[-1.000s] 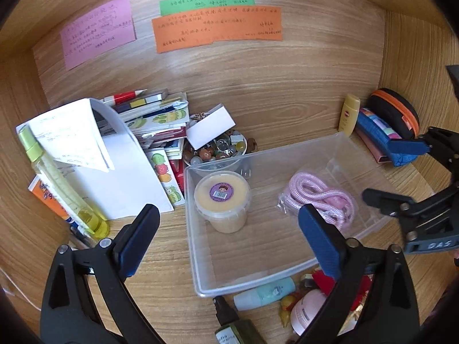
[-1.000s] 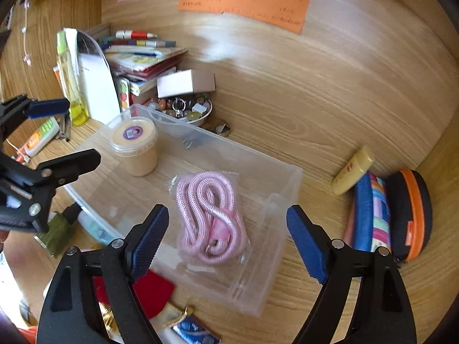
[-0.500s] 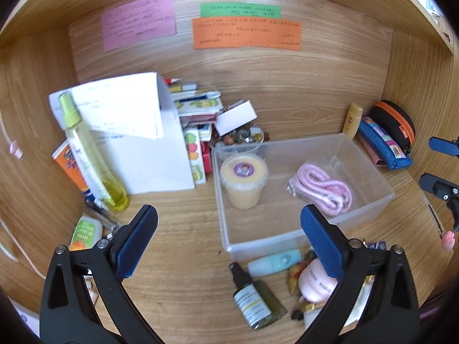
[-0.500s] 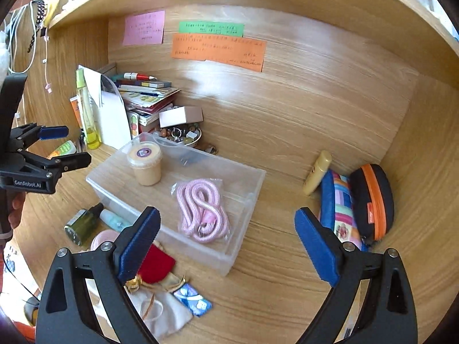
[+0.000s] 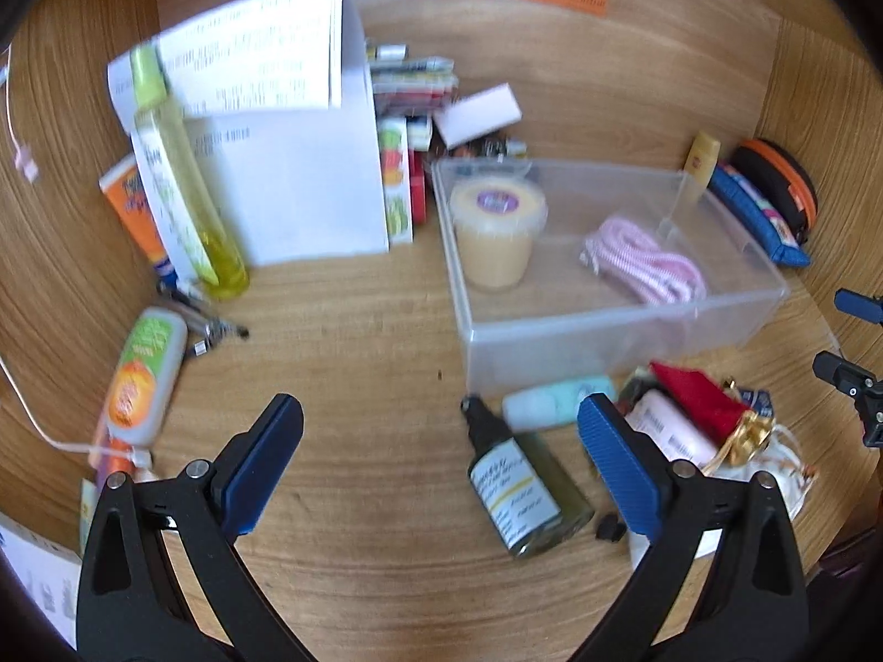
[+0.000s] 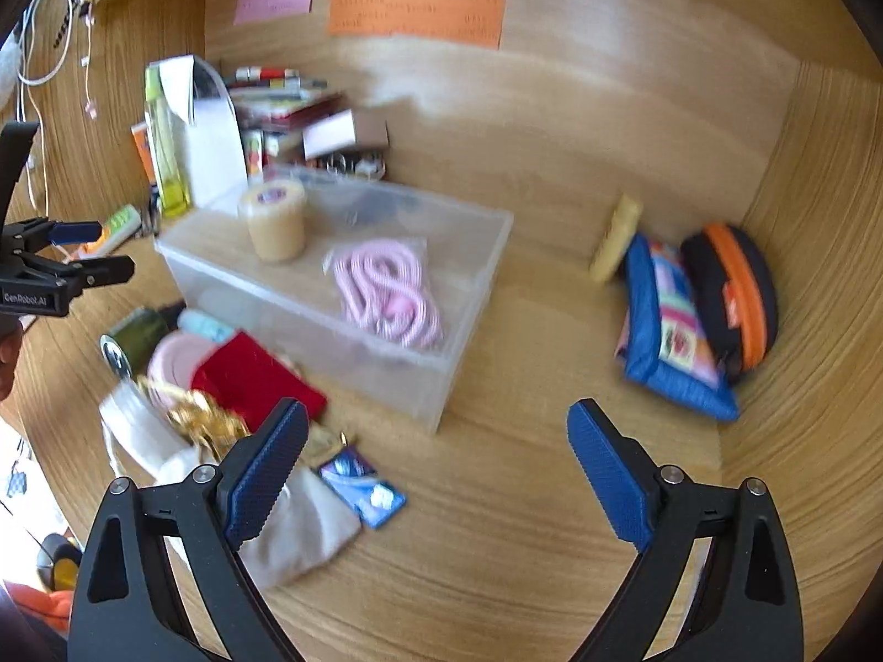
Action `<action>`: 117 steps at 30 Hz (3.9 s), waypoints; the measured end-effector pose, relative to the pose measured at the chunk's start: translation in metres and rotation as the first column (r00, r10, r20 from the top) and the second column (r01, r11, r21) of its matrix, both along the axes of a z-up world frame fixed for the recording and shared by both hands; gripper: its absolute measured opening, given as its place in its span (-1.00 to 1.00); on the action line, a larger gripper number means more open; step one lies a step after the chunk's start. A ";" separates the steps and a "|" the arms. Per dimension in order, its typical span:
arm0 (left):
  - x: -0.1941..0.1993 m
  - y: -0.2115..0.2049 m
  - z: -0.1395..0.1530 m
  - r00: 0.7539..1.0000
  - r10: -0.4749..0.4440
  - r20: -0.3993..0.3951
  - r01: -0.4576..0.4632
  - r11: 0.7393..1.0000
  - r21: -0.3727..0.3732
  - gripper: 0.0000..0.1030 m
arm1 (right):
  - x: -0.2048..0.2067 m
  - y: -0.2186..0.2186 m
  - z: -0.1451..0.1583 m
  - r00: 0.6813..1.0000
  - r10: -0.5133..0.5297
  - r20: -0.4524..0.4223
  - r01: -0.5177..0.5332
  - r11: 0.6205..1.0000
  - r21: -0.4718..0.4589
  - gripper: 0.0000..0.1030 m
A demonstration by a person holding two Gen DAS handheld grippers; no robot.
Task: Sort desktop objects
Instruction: 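Grasp the dark green pump bottle with the left tool while the right tool grasps the small blue box, then carry the bottle and blue box into the clear box and open both tools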
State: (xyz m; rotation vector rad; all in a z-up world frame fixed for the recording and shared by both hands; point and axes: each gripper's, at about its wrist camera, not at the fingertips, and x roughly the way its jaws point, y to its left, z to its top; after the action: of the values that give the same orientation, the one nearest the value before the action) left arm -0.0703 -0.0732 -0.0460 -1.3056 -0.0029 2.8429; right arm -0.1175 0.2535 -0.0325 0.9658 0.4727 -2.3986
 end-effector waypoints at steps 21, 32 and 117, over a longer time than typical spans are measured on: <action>-0.005 -0.001 -0.058 0.988 0.027 0.150 -0.038 0.997 0.071 0.96 | 0.000 -0.013 -0.061 0.987 0.116 0.112 -0.124 0.990 0.067 0.47; -0.005 0.002 -0.060 0.992 0.026 0.126 -0.030 0.999 0.029 0.96 | 0.000 -0.015 -0.070 0.975 0.150 0.163 -0.168 0.981 0.100 0.21; -0.029 0.024 0.042 0.981 -0.029 -0.190 0.044 0.996 0.077 -0.20 | -0.022 -0.036 0.038 0.978 0.206 -0.018 -0.205 0.957 -0.204 -0.52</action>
State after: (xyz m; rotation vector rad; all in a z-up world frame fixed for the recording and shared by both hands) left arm -0.0994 -0.0493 -0.0039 -1.0074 -0.0902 2.8892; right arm -0.1397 0.2174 0.0059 0.7890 0.3004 -2.2072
